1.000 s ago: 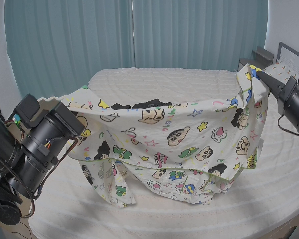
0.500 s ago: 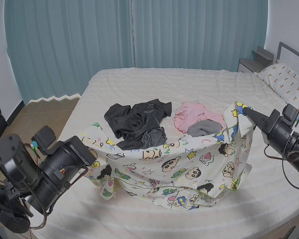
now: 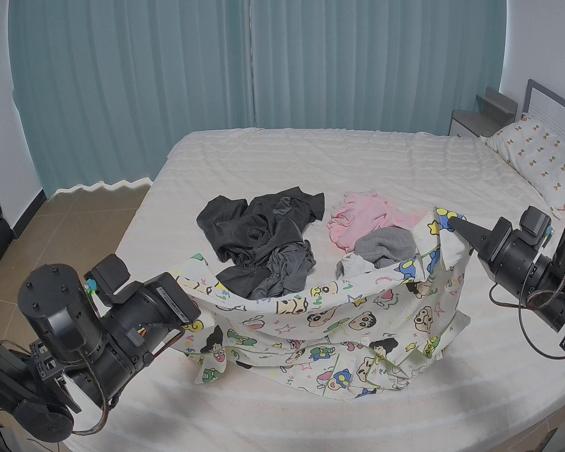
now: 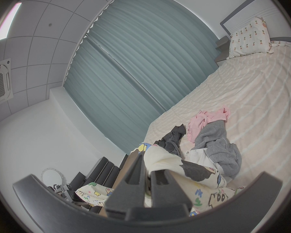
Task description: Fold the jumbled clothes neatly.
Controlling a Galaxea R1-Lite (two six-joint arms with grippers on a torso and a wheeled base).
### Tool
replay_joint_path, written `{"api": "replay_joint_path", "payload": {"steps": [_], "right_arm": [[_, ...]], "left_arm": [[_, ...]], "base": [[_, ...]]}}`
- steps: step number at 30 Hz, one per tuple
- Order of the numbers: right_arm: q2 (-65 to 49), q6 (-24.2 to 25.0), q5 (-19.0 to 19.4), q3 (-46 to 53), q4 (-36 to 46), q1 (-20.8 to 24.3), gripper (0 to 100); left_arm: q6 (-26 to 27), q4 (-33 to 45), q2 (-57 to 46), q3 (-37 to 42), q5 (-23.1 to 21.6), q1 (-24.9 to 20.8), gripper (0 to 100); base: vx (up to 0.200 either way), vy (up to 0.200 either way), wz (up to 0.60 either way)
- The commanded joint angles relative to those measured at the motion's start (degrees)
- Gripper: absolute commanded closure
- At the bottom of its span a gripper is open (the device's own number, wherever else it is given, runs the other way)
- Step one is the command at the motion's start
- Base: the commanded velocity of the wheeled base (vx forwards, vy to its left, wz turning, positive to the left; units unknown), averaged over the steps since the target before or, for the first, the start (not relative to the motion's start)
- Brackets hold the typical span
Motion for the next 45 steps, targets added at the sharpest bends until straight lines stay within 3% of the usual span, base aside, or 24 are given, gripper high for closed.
{"api": "replay_joint_path", "payload": {"steps": [1, 16, 28, 45], "right_arm": [[-0.67, -0.13, -0.03, 0.15, 0.0, 0.28, 100], [-2.7, -0.48, -0.03, 0.15, 0.09, 0.45, 100], [-6.65, -0.84, -0.03, 0.06, 0.18, 0.72, 100], [-6.74, -1.1, -0.03, 0.15, 0.18, 1.42, 100]], "left_arm": [[-0.01, 0.02, 0.3, 0.01, 0.16, -0.14, 100], [0.17, -0.24, 0.12, -0.08, 0.43, -0.23, 100], [-0.09, -0.15, -2.08, 0.01, 0.43, -0.23, 100], [-0.01, -0.15, -2.34, 0.09, 0.43, -1.98, 100]], "base": [[0.0, 0.0, 0.0], [-0.2, 0.0, 0.0], [0.0, 0.0, 0.0], [0.0, -0.2, 0.0]]}}
